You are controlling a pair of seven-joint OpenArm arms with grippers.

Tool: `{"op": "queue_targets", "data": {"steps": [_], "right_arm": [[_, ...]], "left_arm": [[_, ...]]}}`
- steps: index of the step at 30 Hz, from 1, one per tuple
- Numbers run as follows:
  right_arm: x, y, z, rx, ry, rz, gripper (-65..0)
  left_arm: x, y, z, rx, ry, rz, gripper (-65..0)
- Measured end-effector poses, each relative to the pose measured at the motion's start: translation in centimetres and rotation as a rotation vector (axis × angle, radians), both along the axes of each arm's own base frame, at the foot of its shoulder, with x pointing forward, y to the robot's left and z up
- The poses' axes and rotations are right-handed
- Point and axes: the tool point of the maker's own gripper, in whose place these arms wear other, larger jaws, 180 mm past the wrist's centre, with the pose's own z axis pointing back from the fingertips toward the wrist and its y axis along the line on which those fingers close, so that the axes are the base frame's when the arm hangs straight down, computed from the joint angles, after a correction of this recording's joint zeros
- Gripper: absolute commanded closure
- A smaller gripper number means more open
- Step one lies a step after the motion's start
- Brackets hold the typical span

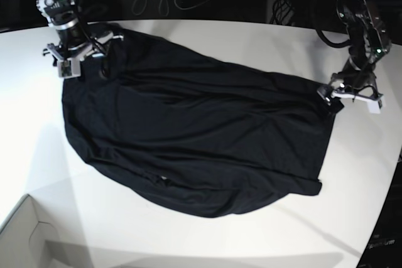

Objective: Layout the t-shirt on the table in an organized manner, then fold the t-shirt properly
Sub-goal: 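Lift the collar edge with both grippers and pull it toward the hem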

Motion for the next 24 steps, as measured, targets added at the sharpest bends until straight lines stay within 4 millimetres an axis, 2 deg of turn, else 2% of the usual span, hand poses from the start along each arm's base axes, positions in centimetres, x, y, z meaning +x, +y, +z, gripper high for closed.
{"op": "queue_targets", "data": {"steps": [7, 12, 14, 20, 24], "right_arm": [[-2.4, -0.1, -1.2, 0.0, 0.061, -0.002, -42.6], [-4.2, -0.1, -2.1, -0.001, 0.109, -0.001, -43.0], [-4.5, -0.3, -2.2, -0.004, 0.114, -0.009, -43.0], [-6.0, -3.7, -2.1, -0.051, 0.133, -0.096, -43.0], [-6.7, -4.7, -2.2, -0.061, 0.144, -0.125, -43.0]], "left_arm": [[0.8, 0.1, -0.5, -0.02, -0.011, 0.018, -64.0], [1.5, 0.2, -1.0, -0.043, -0.027, 0.033, -63.4], [1.8, 0.1, -1.2, -0.048, -0.031, 0.032, -58.5], [1.9, -1.3, -2.4, -0.065, -0.01, -0.013, -26.1], [2.1, -3.3, -2.5, -0.084, -0.072, -0.113, -17.1]]}}
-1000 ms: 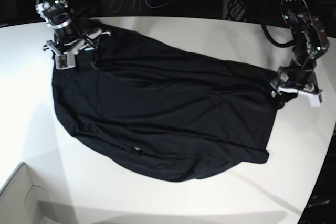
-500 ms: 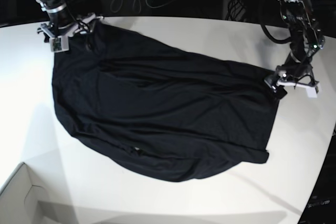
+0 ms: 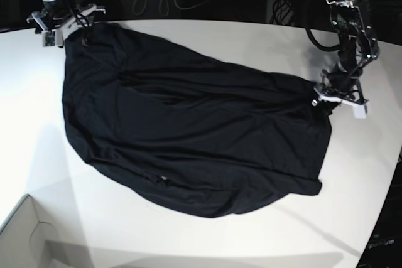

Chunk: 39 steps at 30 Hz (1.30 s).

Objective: Layout the t-shirt on the table in an organized manner, then fold the t-shirt properly
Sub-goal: 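Lift the collar edge with both grippers and pull it toward the hem, then move the right gripper holding the shirt inward toward the left gripper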

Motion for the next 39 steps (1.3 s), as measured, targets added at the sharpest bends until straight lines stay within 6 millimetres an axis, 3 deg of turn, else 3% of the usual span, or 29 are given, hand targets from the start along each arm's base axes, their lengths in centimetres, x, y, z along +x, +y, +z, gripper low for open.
{"op": "queue_targets", "data": {"steps": [4, 9, 14, 17, 26, 31, 39], "right_arm": [[-1.1, 0.4, -1.9, 0.04, 0.047, -0.015, -43.0], [-1.7, 0.6, -2.8, 0.062, 0.068, -0.024, -43.0], [-1.7, 0.5, -2.8, 0.06, 0.069, -0.023, -43.0], [-1.7, 0.5, -2.8, 0.06, 0.07, -0.023, -43.0], [-1.8, 0.6, -2.7, 0.057, 0.073, -0.017, -43.0], [-0.4, 0.4, -0.5, 0.014, 0.016, 0.005, -43.0], [1.8, 5.9, -0.7, 0.094, -0.01, 0.142, -42.9]], "left_arm": [[-0.4, -0.4, -0.9, -0.036, -0.021, -0.014, 0.0], [-0.7, 0.1, -0.7, -0.048, -0.019, -0.008, 0.0], [-3.4, 4.5, -0.1, 0.007, 0.002, 0.096, -0.1], [-4.1, 5.9, 0.3, 0.049, 0.021, 0.11, -0.1], [-4.8, 6.4, 0.2, 0.062, 0.044, 0.099, -0.1], [-4.8, 6.3, 0.1, 0.06, 0.043, 0.1, -0.1], [-4.8, 6.3, 0.1, 0.062, 0.044, 0.099, -0.1]]}}
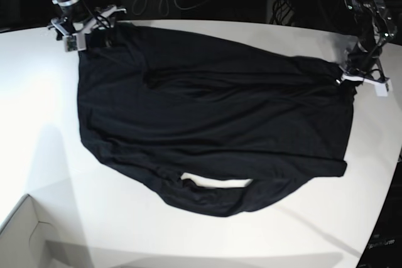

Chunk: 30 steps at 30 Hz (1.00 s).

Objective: Layout the t-shirt on the table in an organized manner, then fold the t-shirt properly
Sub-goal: 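Move the right gripper holding the shirt inward toward the left gripper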

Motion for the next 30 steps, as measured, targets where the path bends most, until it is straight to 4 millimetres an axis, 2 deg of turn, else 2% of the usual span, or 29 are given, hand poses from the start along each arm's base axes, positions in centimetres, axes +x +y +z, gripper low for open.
{"op": "queue_targets", "data": {"steps": [5, 11, 15, 17, 24, 30], "right_arm": [[1.1, 3.0, 0.1, 0.045, -0.019, 0.071, -42.9], [3.0, 5.3, 0.8, 0.073, -0.06, 0.135, -43.0], [3.5, 7.6, 1.2, 0.105, -0.075, 0.189, -43.1], [4.0, 8.1, 1.3, 0.118, -0.087, 0.197, -43.1], [5.1, 8.3, -0.7, 0.149, -0.058, 0.183, -43.0], [6.1, 8.5, -0.2, 0.151, -0.08, 0.191, -42.4]], "left_arm": [[0.0, 0.0, 0.0, 0.0, 0.0, 0.0, -0.1], [0.0, 0.0, 0.0, 0.001, 0.0, 0.0, -0.1], [0.0, 0.0, 0.0, 0.0, 0.0, 0.001, -0.1], [0.0, 0.0, 0.0, -0.001, 0.0, 0.0, -0.1], [-0.3, 0.0, -0.2, 0.0, 0.005, 0.001, -0.1], [-0.4, 0.0, -0.2, 0.0, 0.002, 0.001, -0.1]]}}
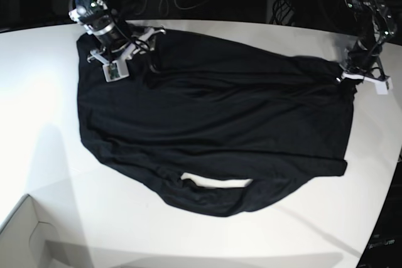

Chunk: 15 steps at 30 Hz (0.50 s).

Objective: Layout the t-shirt on the table in an organized manner, then fold the t-shirt properly
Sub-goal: 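Move the right gripper holding the shirt inward toward the left gripper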

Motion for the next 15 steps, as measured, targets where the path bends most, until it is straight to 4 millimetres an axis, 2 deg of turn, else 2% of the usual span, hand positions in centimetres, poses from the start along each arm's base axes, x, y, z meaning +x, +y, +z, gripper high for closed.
{"op": "queue_targets", "data": {"steps": [3, 10, 12, 15], "right_arm": [[0.32, 0.05, 0.08, 0.003, -0.006, 0.0, -40.0], [0.7, 0.26, -0.49, 0.014, 0.005, 0.001, -25.3], [0.76, 0.24, -0.46, 0.014, 0.004, 0.001, -19.4], [0.7, 0.27, -0.53, 0.015, 0.006, 0.001, -3.8]], "left_arm": [[0.01, 0.01, 0.01, 0.0, -0.001, 0.0, -0.1], [0.0, 0.0, 0.0, 0.0, 0.0, 0.0, -0.1], [0.0, 0.0, 0.0, 0.0, 0.0, 0.0, -0.1], [0.0, 0.0, 0.0, 0.0, 0.0, 0.0, -0.1]]}}
